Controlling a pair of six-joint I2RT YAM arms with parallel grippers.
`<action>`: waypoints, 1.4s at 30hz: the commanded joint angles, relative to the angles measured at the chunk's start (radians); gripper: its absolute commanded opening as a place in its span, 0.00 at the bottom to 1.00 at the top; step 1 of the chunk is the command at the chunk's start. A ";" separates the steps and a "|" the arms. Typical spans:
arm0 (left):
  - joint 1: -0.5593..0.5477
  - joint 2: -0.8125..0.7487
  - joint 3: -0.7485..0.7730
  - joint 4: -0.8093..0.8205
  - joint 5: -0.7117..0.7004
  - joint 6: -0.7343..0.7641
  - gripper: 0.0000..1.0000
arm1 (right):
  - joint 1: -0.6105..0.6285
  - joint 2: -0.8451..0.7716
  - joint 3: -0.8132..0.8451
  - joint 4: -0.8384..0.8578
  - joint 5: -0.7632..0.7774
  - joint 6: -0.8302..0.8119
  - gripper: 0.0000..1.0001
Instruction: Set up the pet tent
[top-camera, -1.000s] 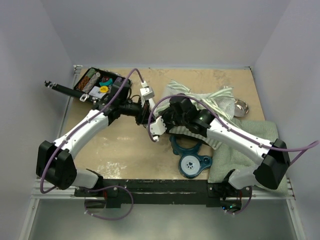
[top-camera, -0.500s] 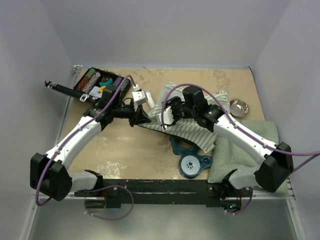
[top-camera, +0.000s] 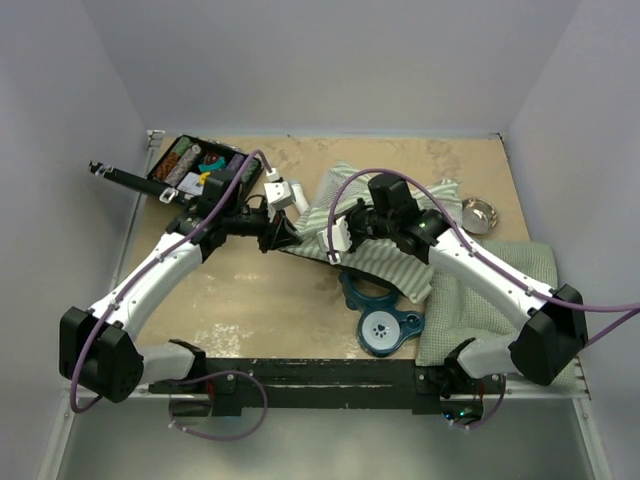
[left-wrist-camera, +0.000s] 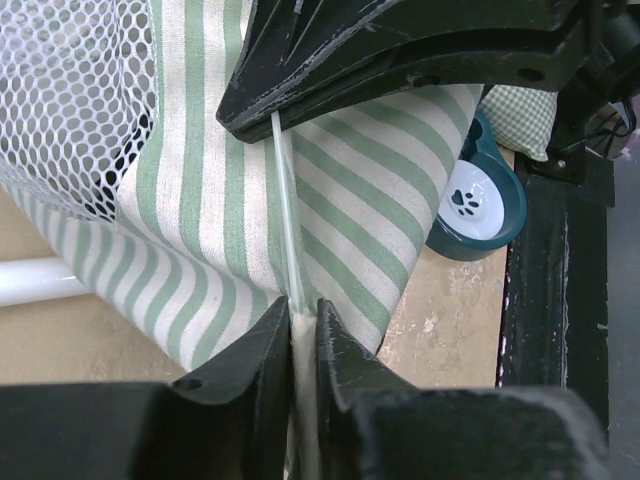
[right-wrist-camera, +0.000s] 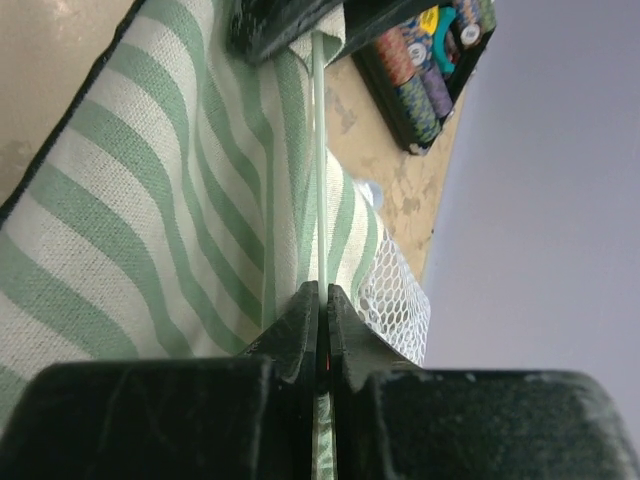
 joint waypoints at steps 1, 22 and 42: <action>-0.024 -0.001 0.058 -0.036 0.057 -0.004 0.25 | -0.013 -0.034 0.000 -0.057 0.173 -0.007 0.00; -0.113 0.180 0.151 0.165 0.017 -0.216 0.30 | 0.070 -0.011 0.040 -0.059 0.169 0.029 0.00; -0.024 -0.050 -0.051 -0.052 -0.068 0.012 0.00 | -0.034 -0.117 0.142 -0.083 0.129 0.433 0.60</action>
